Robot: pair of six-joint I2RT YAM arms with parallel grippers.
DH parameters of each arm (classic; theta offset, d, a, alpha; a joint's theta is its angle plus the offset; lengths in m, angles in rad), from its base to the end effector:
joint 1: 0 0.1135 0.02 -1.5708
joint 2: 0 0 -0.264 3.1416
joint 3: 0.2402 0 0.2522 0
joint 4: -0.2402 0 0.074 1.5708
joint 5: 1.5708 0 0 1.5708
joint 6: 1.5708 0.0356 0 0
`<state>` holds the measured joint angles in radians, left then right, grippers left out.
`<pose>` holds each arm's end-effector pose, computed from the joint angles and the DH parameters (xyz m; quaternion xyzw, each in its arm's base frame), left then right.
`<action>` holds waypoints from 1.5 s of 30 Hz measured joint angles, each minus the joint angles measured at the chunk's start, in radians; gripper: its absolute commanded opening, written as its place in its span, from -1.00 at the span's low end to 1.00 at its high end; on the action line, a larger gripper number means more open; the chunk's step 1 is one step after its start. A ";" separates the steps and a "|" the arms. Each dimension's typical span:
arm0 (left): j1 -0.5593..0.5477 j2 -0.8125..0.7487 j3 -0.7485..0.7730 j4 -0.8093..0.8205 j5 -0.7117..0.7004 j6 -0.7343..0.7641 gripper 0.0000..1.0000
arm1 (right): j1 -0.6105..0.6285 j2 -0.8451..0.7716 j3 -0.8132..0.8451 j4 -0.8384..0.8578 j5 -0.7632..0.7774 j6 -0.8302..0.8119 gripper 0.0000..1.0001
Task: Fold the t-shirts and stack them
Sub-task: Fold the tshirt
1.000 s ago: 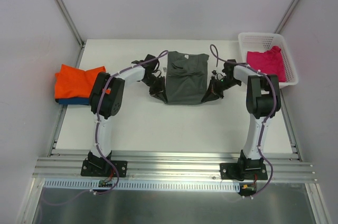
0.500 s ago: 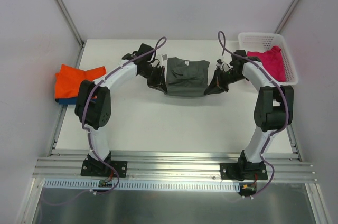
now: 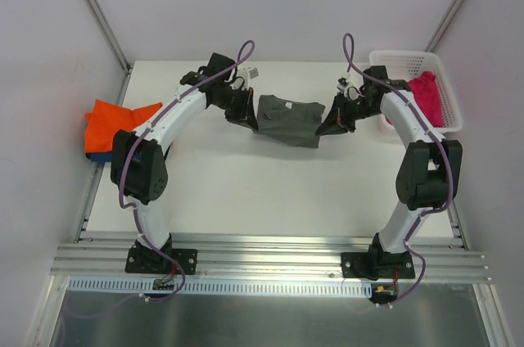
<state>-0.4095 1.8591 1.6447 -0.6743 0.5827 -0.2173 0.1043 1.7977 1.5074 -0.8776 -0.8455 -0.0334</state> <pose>0.3707 -0.1822 0.2926 0.1823 0.8893 -0.3563 0.2213 0.3648 0.0650 0.2683 -0.1434 0.8858 0.4082 0.1681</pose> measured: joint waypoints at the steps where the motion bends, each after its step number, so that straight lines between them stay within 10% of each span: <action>1: 0.005 0.003 0.017 -0.006 0.000 0.001 -1.00 | 0.000 0.000 0.009 0.003 0.000 0.004 -0.99; 22: 0.036 0.514 0.602 0.020 -0.095 0.054 -1.00 | -0.011 0.307 0.327 0.111 0.060 0.026 -0.99; 45: -0.037 0.690 0.793 0.184 -0.280 0.098 -0.89 | -0.031 0.444 0.432 0.200 0.150 0.023 -0.99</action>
<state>-0.4461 2.5496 2.4378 -0.4904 0.3023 -0.1196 0.0731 2.2417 1.9392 -0.6773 -0.6956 -0.0105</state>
